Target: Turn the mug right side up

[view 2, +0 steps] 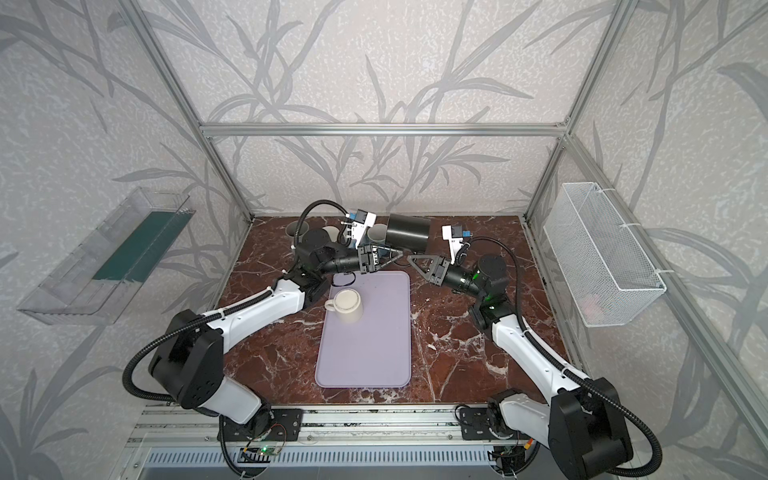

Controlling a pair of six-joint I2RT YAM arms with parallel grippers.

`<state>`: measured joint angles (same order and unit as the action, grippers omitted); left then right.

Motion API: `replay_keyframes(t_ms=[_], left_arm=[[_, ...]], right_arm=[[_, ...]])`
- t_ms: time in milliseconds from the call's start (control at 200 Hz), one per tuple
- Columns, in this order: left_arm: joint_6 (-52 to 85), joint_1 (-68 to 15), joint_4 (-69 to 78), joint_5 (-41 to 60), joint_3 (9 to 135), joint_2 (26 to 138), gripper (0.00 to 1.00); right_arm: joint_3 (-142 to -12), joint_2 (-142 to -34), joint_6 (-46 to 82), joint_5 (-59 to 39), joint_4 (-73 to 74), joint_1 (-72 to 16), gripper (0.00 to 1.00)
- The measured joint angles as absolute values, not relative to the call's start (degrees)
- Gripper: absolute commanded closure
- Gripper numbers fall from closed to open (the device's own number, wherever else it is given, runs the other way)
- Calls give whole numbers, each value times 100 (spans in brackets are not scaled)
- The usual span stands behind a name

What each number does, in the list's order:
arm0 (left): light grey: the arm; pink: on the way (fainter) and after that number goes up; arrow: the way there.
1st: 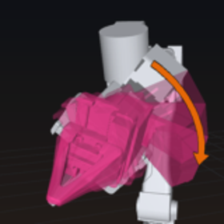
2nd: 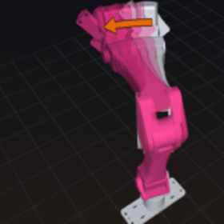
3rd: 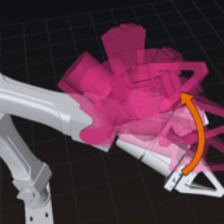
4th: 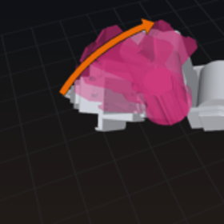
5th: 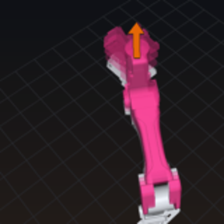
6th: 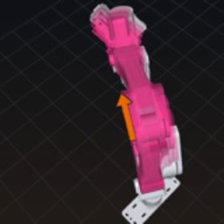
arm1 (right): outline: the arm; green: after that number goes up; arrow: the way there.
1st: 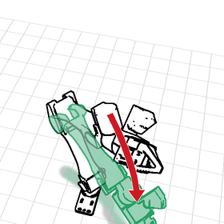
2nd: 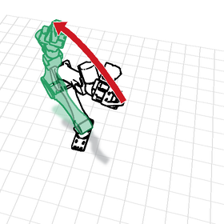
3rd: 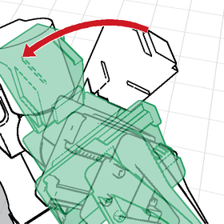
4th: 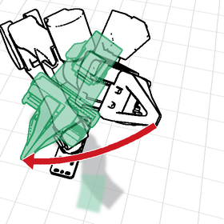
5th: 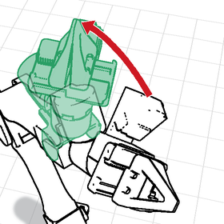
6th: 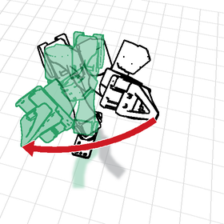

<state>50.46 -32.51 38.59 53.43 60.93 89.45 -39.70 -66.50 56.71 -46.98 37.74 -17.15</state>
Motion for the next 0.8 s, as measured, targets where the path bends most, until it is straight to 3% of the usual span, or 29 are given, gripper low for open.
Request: replay_keyframes(t_ms=[800], left_arm=[[4038,-2985,2657,5059,5684,8276,63]], right_arm=[[-3970,-6650,5518,-4700,3055,-1719,100]])
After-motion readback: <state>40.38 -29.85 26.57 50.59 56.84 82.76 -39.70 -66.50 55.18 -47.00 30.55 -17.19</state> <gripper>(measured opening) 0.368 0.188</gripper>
